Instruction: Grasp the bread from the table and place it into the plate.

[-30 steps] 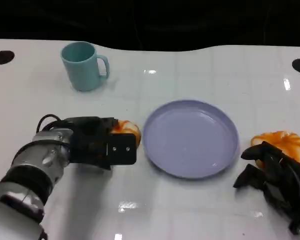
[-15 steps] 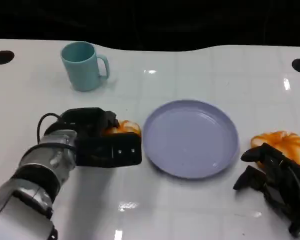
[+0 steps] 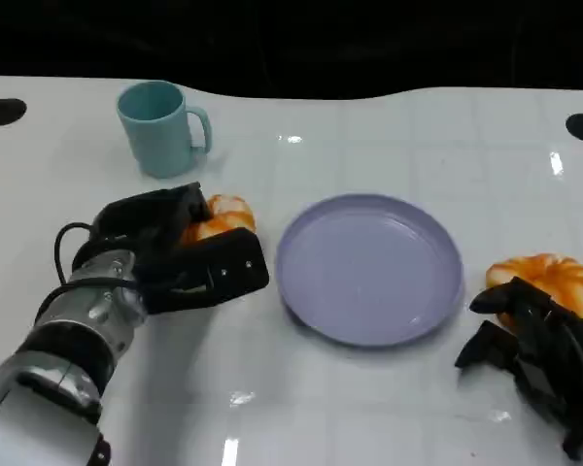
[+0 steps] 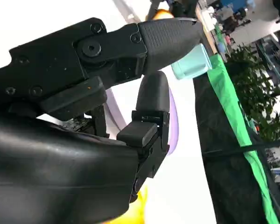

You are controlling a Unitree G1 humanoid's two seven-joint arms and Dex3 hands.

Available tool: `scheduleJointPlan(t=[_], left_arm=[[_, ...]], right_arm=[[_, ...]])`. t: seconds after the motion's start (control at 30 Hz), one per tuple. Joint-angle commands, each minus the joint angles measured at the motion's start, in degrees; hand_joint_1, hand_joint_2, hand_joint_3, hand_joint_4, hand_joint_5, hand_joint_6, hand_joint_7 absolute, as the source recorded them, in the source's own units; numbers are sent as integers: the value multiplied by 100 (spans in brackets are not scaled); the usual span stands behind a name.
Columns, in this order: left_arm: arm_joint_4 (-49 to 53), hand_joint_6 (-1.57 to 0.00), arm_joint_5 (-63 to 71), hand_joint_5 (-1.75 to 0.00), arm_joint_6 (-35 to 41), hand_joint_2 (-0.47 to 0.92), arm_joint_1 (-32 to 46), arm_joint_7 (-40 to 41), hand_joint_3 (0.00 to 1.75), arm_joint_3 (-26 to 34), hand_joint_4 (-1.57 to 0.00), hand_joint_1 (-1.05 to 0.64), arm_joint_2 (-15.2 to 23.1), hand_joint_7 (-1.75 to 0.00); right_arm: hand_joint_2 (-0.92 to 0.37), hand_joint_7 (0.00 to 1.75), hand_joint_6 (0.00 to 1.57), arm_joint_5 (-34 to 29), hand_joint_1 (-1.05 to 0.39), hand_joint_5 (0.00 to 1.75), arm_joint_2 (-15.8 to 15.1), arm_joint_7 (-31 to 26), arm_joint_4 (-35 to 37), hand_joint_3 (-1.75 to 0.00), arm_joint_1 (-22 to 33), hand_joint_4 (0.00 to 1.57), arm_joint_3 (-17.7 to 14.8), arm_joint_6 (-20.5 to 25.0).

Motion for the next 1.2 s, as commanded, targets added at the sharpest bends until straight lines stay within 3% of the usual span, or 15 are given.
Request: scheduleJointPlan(t=[0.03,0.2,0.6,0.73,1.2], left_arm=[[-201,-60,-124,-175,-199,69,-123,155,85,94,-85,-21,103,-174],[-574,-62,-215,-175,-684,58,-143,96,108,122,-86,-20,83,-175],[-1034,-65,-185,-175,-1288,54,-354,-421,107,14,-85,-16,-22,-175],[-968,-70,-42,-175,-1396,54,-565,-532,109,-216,-89,-19,-330,-175],[-427,-71,260,-175,-1454,55,-899,-700,108,-681,-86,-18,-800,-175]], right_arm=[[-92,123,63,-111,-54,155,-87,-52,215,-25,10,68,43,-81],[-92,123,63,-116,-53,155,-97,6,349,-27,-47,68,39,-197],[-92,122,63,-89,-54,154,-119,44,414,-25,-97,68,21,-153],[-92,123,64,-54,-55,154,-115,96,438,-25,-113,68,4,-145],[-92,124,62,-54,-54,157,-92,156,491,-27,-125,67,2,-221]])
